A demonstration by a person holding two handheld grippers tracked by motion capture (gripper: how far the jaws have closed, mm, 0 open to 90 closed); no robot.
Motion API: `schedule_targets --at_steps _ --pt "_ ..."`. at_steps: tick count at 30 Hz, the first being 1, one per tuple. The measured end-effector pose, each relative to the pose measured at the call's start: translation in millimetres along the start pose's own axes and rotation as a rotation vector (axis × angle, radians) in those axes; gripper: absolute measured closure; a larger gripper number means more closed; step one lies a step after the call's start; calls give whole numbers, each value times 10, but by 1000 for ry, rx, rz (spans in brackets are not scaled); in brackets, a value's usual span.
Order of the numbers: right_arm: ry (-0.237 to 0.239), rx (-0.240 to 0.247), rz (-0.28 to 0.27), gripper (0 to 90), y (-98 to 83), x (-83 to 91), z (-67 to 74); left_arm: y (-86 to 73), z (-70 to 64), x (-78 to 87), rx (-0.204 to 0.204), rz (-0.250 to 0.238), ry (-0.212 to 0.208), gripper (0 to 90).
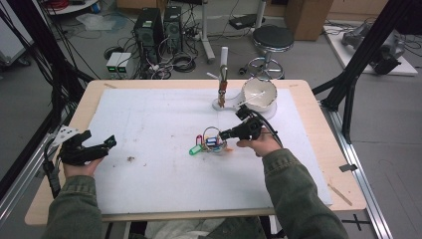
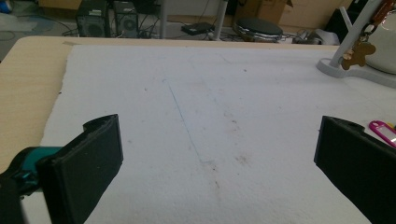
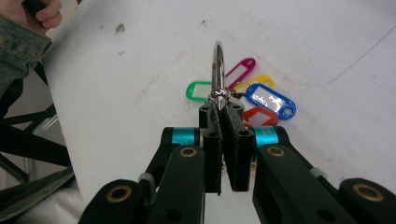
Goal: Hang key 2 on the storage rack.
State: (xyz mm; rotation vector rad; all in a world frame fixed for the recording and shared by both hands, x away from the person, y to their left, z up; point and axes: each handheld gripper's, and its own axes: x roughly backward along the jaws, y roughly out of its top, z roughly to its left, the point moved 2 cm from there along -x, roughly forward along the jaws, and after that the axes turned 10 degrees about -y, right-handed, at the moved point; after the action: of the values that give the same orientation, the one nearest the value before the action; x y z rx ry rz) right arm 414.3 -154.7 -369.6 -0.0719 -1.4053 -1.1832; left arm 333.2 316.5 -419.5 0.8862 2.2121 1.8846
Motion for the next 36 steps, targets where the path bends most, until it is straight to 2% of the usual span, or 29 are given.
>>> schedule_targets --at_steps 9,14,25,32,36 --pt "-59 14 -36 869 174 69 130 2 1 2 1 -3 -1 17" --pt "-74 32 -52 869 263 99 182 2 3 2 1 -3 0 17" --pt "-131 22 -103 869 446 224 259 2 1 0 1 -3 -2 17" --pt "-181 53 -121 869 582 283 349 3 0 0 1 -2 -3 17" --pt "-195 43 -136 869 649 304 374 3 1 0 1 -2 -4 17"
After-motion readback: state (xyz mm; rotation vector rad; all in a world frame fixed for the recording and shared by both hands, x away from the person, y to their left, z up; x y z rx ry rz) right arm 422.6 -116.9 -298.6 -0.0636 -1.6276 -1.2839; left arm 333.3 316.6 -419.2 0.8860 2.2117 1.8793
